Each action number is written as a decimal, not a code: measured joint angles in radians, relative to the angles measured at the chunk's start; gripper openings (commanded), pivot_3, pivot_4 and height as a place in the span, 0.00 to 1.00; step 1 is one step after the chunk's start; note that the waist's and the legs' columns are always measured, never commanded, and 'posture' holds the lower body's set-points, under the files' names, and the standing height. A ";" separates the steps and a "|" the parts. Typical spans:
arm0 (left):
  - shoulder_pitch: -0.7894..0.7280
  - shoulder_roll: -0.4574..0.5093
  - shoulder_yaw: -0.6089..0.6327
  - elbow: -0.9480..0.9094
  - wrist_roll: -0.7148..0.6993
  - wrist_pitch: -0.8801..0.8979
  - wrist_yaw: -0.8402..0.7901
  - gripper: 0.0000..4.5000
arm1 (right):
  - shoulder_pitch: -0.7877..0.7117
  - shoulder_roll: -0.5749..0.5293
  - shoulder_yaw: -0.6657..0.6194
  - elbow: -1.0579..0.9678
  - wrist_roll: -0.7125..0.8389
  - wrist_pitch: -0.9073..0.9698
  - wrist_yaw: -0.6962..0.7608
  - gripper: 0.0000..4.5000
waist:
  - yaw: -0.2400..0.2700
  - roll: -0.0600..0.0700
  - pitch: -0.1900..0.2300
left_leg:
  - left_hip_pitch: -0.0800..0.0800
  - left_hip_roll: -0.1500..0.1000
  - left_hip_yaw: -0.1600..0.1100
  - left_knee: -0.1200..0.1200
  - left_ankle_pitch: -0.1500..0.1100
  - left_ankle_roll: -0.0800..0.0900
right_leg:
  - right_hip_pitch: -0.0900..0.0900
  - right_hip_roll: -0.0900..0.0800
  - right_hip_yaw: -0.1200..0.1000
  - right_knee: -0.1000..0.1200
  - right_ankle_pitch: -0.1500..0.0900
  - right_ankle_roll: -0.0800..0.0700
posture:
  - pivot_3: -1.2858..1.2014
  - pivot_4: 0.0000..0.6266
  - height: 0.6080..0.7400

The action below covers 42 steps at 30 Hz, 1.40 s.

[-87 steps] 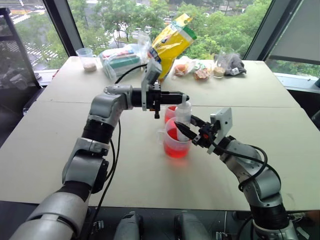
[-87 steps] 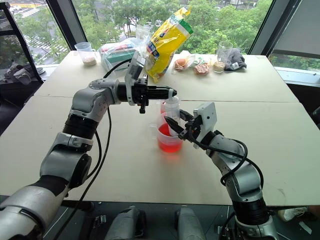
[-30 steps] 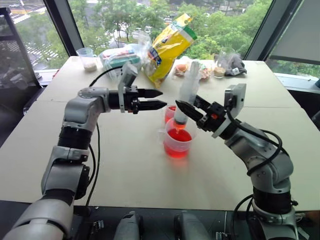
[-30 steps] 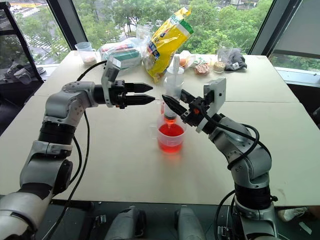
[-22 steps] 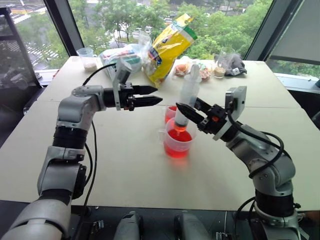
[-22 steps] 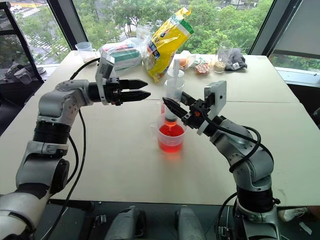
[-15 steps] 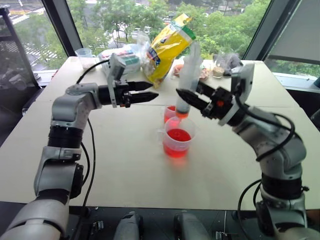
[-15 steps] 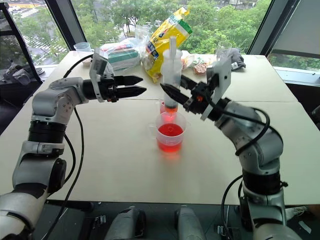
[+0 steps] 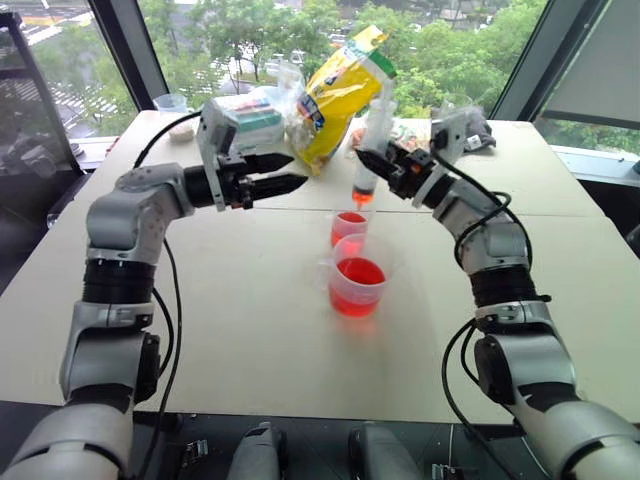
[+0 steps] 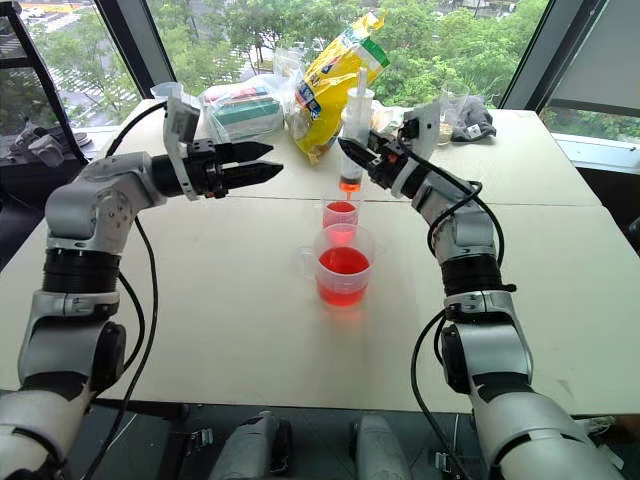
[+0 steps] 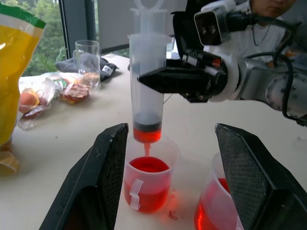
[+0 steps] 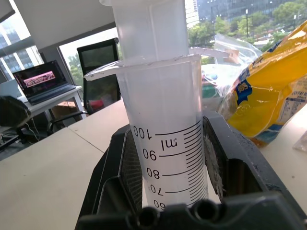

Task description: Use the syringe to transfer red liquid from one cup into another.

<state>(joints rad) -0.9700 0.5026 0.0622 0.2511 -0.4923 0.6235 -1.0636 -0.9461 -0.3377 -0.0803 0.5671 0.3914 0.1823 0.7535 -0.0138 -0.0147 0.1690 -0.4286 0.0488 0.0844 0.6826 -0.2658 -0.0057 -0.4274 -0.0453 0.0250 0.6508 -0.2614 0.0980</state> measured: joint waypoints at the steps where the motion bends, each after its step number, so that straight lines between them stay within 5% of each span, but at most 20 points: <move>1: -0.033 -0.019 -0.002 0.032 0.001 -0.010 0.000 0.65 | 0.000 0.005 -0.001 0.009 -0.006 -0.011 0.002 0.32 | 0.001 0.000 0.000 | 0.000 0.000 0.000 0.000 0.000 0.000 | 0.000 0.000 0.000 0.000 0.000 0.000 | 0.52 0.24 1.00; 16: -0.441 -0.208 -0.087 0.640 0.161 -0.326 -0.113 0.65 | 0.017 0.014 0.004 0.007 -0.063 -0.023 0.019 0.32 | -0.004 0.000 0.000 | 0.000 0.000 0.001 -0.001 0.000 0.000 | -0.001 0.001 0.000 0.000 0.000 0.000 | 0.52 0.24 1.00; 29: -0.549 -0.294 -0.058 0.893 0.255 -0.463 -0.091 0.65 | 0.032 0.014 0.019 -0.019 -0.075 -0.021 0.025 0.32 | -0.003 0.000 0.000 | 0.000 0.000 0.001 -0.001 0.000 0.000 | -0.001 0.001 0.000 0.000 0.000 0.000 | 0.52 0.24 1.00; 32: -0.557 -0.308 -0.041 0.919 0.264 -0.479 -0.083 0.47 | 0.035 0.012 0.018 -0.019 -0.075 -0.020 0.026 0.32 | -0.004 0.000 0.000 | 0.000 0.000 0.001 -0.001 0.000 0.000 | -0.001 0.001 0.000 0.000 0.000 0.000 | 0.52 0.24 1.00; 36: -0.557 -0.310 -0.026 0.937 0.268 -0.488 -0.066 0.04 | 0.042 0.011 0.019 -0.024 -0.077 -0.020 0.035 0.32 | -0.005 0.000 0.000 | 0.000 0.000 0.001 -0.001 0.000 0.000 | -0.001 0.001 0.000 0.000 0.000 0.000 | 0.52 0.24 1.00; 42: -0.557 -0.316 -0.017 0.945 0.285 -0.502 -0.078 0.02 | 0.045 0.004 0.019 -0.049 -0.087 -0.001 0.035 0.32 | -0.003 0.000 0.000 | -0.001 0.000 0.001 -0.001 0.000 0.000 | -0.001 0.001 0.000 0.000 0.000 0.000 | 0.52 0.24 1.00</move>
<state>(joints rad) -1.5266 0.1866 0.0456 1.1961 -0.2070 0.1210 -1.1415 -0.9008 -0.3337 -0.0612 0.5184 0.3049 0.1811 0.7883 -0.0170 -0.0145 0.1692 -0.4291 0.0488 0.0852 0.6819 -0.2659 -0.0056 -0.4285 -0.0441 0.0249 0.6506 -0.2615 0.0982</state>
